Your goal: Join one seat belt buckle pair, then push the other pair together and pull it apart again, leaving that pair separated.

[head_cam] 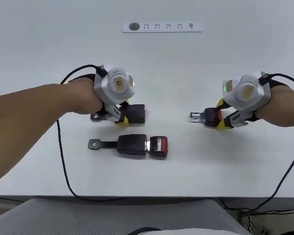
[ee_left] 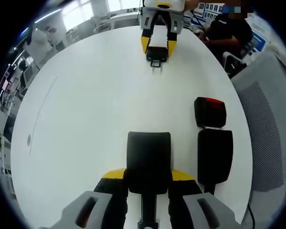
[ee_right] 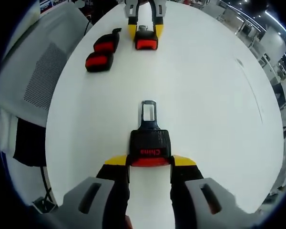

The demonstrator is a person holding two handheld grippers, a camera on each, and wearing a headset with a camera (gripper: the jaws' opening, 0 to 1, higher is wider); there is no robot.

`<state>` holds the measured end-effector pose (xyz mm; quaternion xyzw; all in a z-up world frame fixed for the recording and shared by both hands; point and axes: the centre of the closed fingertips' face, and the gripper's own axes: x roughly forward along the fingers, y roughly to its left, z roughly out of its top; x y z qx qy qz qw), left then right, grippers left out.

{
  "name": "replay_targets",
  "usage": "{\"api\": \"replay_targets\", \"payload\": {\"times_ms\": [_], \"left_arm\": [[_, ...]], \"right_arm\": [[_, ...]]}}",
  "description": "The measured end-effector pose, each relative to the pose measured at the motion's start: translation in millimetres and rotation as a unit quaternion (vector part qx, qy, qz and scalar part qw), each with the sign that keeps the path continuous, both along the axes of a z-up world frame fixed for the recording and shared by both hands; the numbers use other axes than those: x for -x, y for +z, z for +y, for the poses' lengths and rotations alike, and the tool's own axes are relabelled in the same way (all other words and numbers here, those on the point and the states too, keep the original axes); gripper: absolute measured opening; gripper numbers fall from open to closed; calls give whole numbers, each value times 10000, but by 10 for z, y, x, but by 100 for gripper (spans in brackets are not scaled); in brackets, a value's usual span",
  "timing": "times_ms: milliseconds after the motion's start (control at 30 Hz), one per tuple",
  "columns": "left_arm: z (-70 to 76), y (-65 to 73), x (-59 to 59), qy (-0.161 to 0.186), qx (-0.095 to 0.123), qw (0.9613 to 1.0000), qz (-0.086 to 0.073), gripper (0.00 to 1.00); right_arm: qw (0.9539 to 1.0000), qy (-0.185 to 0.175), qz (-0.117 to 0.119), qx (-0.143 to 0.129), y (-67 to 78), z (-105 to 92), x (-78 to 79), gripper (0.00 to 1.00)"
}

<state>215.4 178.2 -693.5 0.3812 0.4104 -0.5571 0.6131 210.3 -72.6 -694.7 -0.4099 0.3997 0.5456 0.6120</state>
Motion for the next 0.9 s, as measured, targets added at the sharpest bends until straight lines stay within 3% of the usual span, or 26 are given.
{"api": "replay_targets", "payload": {"times_ms": [233,600,700,800,833,900], "left_arm": [[-2,5,16,2,-8,10000,-9,32],[-1,-6,7,116,-61,9999,35,33],[3,1,1,142,-107,9998,-30,34],[42,16,-27,275,-121,9995,-139,37],[53,40,-45,399,-80,9990,-180,39],[50,149,-69,653,147,9975,-241,41]], "right_arm": [[9998,-131,82,155,-18,-222,13,32],[9996,-175,29,223,0,-182,52,33],[9995,-237,-26,218,22,-182,54,33],[9976,-645,-233,62,35,-206,-37,46],[9977,-600,-302,101,49,-221,-21,47],[9955,-893,-302,-68,82,-224,-12,46]]}}
